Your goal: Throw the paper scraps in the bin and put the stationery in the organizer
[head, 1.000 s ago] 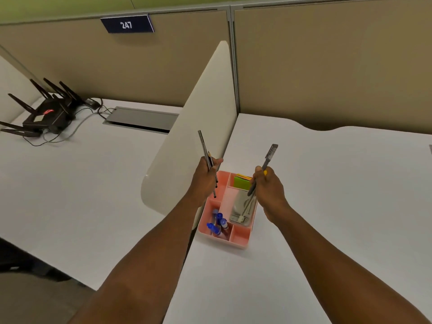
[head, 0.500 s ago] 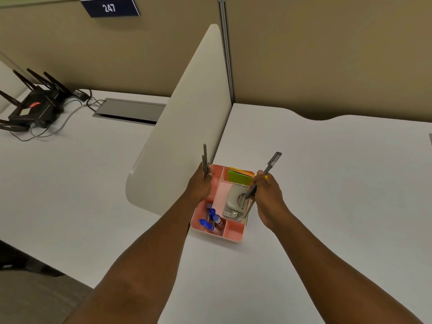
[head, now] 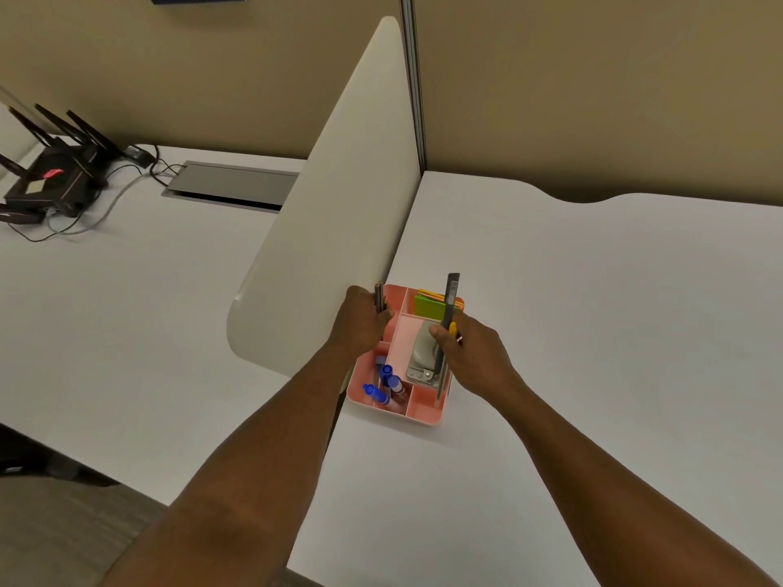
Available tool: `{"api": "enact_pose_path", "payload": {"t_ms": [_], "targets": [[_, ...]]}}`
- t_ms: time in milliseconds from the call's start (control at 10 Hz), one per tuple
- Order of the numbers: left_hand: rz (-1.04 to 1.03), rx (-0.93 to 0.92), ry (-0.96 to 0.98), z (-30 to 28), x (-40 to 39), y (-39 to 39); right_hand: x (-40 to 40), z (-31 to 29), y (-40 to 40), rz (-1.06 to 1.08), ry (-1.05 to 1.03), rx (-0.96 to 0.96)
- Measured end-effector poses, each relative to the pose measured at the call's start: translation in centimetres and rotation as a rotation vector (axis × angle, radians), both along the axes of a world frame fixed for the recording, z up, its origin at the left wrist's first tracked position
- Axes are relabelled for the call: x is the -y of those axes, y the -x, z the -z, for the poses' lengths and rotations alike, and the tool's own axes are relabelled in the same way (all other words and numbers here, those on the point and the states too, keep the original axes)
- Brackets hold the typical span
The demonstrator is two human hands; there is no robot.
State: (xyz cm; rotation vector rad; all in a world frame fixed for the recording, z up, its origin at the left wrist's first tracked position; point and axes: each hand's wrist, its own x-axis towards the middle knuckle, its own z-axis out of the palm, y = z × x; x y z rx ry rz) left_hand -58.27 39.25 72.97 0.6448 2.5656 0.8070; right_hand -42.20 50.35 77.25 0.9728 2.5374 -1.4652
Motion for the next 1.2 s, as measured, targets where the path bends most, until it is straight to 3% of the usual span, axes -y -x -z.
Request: {"api": "enact_pose_path", "payload": {"t_ms": [300, 700, 1200], "targets": [[0.021, 0.010, 0.100, -0.1, -0.4, 1.8, 0.9, 0.3, -1.1, -0.233, -0.058, 0.220], [0.041, -0.059, 0.129, 0.1, -1.3, 2.4, 1.5, 1.3, -2.4, -0.164, -0.085, 0.181], [0.001, -0.017, 0.069, -2.1, 1.8, 0.0, 2.6, 0.7, -5.4, 0.009, -0.060, 0.155]]}}
